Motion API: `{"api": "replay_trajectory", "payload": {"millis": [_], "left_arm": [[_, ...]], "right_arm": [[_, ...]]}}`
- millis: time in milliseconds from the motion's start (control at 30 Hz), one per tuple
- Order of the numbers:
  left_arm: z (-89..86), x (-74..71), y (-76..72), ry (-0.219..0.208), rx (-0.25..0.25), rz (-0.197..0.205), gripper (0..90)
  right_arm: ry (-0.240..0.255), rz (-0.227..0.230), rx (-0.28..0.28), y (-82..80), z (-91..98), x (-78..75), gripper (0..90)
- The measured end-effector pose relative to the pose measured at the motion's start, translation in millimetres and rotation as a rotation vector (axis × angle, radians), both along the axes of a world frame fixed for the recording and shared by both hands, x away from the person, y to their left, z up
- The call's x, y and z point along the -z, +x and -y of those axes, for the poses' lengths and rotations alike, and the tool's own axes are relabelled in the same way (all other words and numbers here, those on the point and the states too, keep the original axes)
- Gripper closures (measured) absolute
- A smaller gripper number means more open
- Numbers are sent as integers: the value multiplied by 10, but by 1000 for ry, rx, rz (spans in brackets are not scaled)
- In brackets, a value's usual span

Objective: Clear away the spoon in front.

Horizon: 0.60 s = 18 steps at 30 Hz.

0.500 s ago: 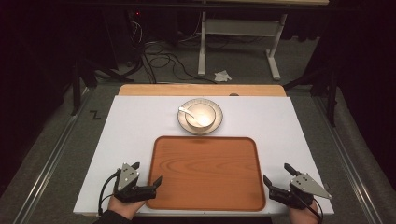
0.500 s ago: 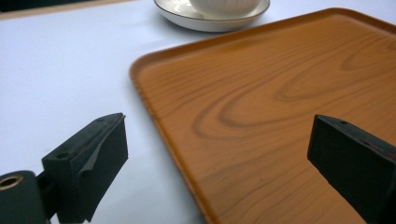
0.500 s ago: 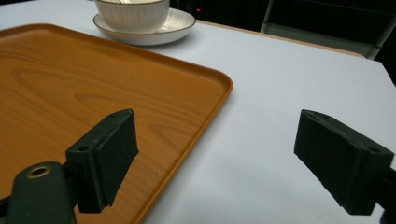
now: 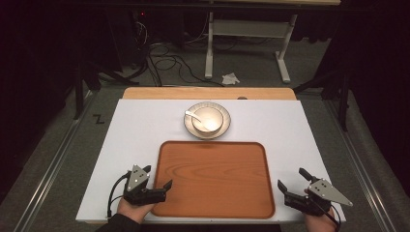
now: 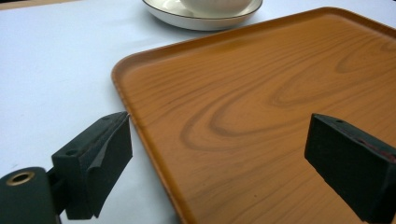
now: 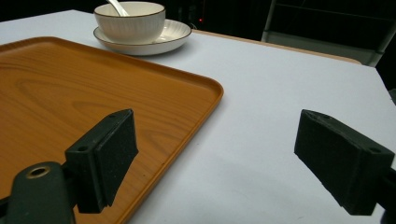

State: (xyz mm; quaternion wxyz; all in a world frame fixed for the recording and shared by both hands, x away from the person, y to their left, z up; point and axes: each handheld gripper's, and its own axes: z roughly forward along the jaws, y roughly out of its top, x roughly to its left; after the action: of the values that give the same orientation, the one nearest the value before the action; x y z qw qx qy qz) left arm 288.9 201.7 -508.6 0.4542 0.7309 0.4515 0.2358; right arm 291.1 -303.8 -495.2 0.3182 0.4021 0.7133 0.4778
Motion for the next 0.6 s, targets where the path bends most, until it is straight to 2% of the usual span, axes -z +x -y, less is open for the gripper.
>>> {"api": "replay_trajectory", "payload": {"millis": [33,100,300,367,533,600], "left_arm": [[-36,-8,-43,-1,-25,14,74],[-68,-6,-70,-12,-38,10,74],[-117,15,-64,-31,-37,-11,69],[-113,19,-72,-22,-31,-18,69],[-119,8,-124,-18,-38,-9,68],[-137,-1,-139,-31,-50,-7,69]], "right_arm": [[5,3,-1,4,-9,-8,139],[7,5,-9,22,-30,-14,140],[-7,5,-14,114,-65,-9,139],[-4,0,-8,136,-59,-6,139],[-5,8,-2,171,-57,-19,141],[-10,6,-6,190,-66,-13,142]]}}
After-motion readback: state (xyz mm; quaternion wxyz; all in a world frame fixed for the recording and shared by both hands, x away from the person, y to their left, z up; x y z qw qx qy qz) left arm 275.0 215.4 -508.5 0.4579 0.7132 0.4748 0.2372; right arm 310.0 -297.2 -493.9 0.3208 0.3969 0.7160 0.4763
